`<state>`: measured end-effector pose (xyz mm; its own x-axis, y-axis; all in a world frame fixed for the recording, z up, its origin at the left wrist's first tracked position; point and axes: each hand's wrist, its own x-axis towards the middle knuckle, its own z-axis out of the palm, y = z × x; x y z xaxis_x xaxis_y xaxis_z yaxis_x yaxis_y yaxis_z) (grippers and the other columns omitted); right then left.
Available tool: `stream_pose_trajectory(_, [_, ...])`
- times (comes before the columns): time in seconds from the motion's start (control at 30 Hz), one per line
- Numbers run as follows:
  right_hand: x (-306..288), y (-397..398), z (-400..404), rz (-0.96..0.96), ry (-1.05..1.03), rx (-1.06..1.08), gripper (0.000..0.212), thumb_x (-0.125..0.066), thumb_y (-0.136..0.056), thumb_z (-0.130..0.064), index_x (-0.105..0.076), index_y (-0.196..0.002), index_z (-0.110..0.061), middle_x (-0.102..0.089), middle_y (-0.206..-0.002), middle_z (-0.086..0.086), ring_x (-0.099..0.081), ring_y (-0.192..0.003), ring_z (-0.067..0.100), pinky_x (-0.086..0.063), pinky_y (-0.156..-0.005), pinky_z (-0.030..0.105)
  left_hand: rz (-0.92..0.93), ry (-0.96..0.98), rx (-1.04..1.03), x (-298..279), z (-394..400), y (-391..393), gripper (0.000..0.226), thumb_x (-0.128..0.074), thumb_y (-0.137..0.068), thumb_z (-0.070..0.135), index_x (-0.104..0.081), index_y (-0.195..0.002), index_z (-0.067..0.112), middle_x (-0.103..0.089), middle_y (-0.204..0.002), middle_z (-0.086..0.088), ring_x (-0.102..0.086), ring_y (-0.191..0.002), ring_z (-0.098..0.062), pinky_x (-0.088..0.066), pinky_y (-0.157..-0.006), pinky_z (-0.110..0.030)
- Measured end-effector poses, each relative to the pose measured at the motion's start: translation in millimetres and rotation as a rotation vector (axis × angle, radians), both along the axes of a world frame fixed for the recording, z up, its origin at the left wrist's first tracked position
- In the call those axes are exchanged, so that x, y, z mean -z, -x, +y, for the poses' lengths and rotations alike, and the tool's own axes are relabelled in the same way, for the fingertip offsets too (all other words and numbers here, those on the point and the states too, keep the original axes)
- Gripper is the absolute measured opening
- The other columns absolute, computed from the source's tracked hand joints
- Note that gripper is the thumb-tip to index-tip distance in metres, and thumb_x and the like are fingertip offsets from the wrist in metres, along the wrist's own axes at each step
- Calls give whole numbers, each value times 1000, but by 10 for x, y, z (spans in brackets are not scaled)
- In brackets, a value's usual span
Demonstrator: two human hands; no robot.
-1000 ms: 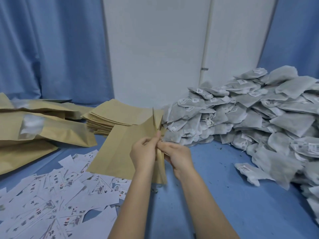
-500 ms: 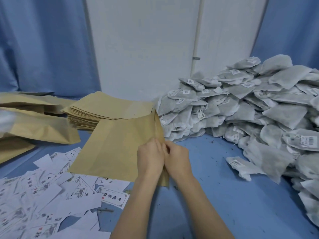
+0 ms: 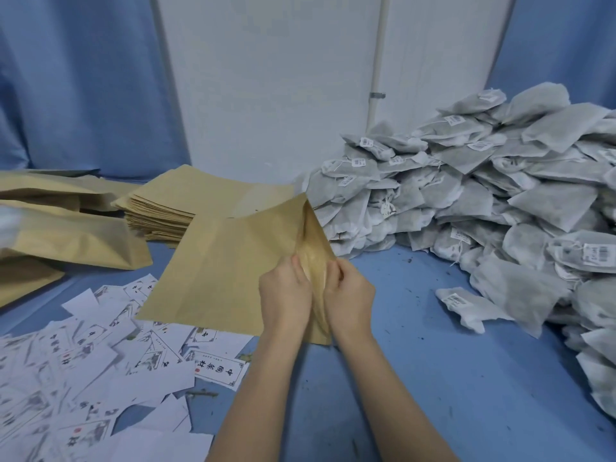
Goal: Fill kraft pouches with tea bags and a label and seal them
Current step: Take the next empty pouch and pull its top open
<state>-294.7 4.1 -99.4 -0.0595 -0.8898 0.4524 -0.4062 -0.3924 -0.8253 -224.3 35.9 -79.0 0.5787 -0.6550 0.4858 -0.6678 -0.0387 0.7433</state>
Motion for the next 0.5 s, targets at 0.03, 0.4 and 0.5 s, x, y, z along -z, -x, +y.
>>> stream_pose_trajectory(0.03, [-21,-7,20,24,68,-7,14,-47,-93,-10,-59,-92,-18,-54,-67,-1,-47,-59,13,-34,-60,29,-81,-45,-3,-35,-1,14,32,-38,-99,14,-58,-82,-3,-63,-81,-29,-58,-78,-45,-24,-61,-33])
stream_pose_trajectory(0.4, [-338,193,-254,493,1,-329,38,-50,-87,-11,-28,-60,-26,-33,-66,-13,-37,-68,9,-22,-54,21,-736,-213,-70,-551,202,351,7,-69,-73,10,-65,-77,7,-69,-72,-8,-69,-67,-21,-31,-50,-23])
stream_pose_trajectory(0.5, [-538,252,-327,625,11,-399,52,-54,-88,-2,-20,-63,-32,-20,-69,-18,-26,-63,-2,-26,-57,9,-858,-190,-61,-845,293,398,46,-89,-8,14,-49,-30,14,-41,-28,5,-44,-23,-10,-6,-35,-14])
